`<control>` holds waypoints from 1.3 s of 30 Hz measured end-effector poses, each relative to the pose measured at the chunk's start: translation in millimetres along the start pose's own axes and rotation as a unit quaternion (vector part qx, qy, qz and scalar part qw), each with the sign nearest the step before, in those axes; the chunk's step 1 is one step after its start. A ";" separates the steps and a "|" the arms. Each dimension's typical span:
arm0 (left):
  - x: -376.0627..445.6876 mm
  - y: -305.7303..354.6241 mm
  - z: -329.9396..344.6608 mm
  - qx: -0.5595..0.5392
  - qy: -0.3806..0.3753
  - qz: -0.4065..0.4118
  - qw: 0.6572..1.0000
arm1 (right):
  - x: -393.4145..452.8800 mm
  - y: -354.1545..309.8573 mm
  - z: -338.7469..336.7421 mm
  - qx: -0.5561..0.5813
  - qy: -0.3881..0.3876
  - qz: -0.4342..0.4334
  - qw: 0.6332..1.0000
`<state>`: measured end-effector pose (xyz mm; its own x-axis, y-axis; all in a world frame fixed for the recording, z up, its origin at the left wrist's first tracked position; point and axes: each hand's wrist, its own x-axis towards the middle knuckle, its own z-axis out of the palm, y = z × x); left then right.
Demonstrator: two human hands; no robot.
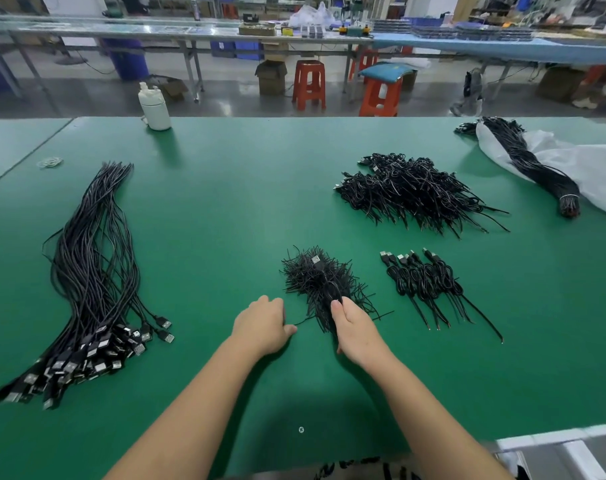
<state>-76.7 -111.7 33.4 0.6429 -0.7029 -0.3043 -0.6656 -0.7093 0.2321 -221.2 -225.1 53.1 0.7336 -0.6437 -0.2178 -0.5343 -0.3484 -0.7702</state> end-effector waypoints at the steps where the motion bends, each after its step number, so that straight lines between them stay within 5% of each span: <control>1: -0.3 1.5 4.9 -0.031 0.020 -0.007 0.999 | -0.2 -1.3 1.3 0.000 -0.003 0.000 1.000; 9: -2.9 2.0 23.6 -0.033 0.083 0.007 0.996 | -2.2 -6.0 3.8 0.001 -0.010 -0.013 1.000; 12: -5.7 -0.8 13.5 -0.119 0.105 -0.012 0.987 | -2.8 -5.5 1.6 0.024 -0.033 -0.022 0.999; 16: -12.8 0.7 -6.0 -0.349 0.154 -0.007 0.924 | -5.7 -9.3 4.8 0.054 -0.075 -0.076 0.993; 21: -28.3 12.7 -20.4 -0.538 0.124 0.035 0.833 | -8.0 -21.0 11.9 0.044 -0.101 -0.109 0.988; 28: -38.0 13.3 -21.5 -0.555 0.088 0.044 0.826 | -10.3 -26.7 20.0 0.103 -0.076 -0.095 0.987; 31: -38.6 15.4 -20.3 -0.491 0.082 0.058 0.865 | -7.4 -26.0 22.0 0.123 -0.050 -0.066 0.989; 34: -41.5 17.3 -19.4 -0.264 0.198 0.101 0.939 | -3.1 -23.5 22.8 0.153 -0.034 -0.033 0.987; 37: -47.0 15.4 -20.2 0.003 0.355 0.251 0.901 | 1.3 -20.7 23.2 0.224 -0.052 -0.001 0.973; 39: -48.8 14.5 -25.3 0.070 0.404 0.308 0.858 | 3.4 -21.5 20.2 0.286 -0.095 0.014 0.953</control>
<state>-108.1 -89.0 75.0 0.1685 -0.7895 0.5902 -0.9762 -0.2166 -0.0111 -198.8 -206.0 56.8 0.8144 -0.4927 -0.3067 -0.2787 0.1315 -0.9513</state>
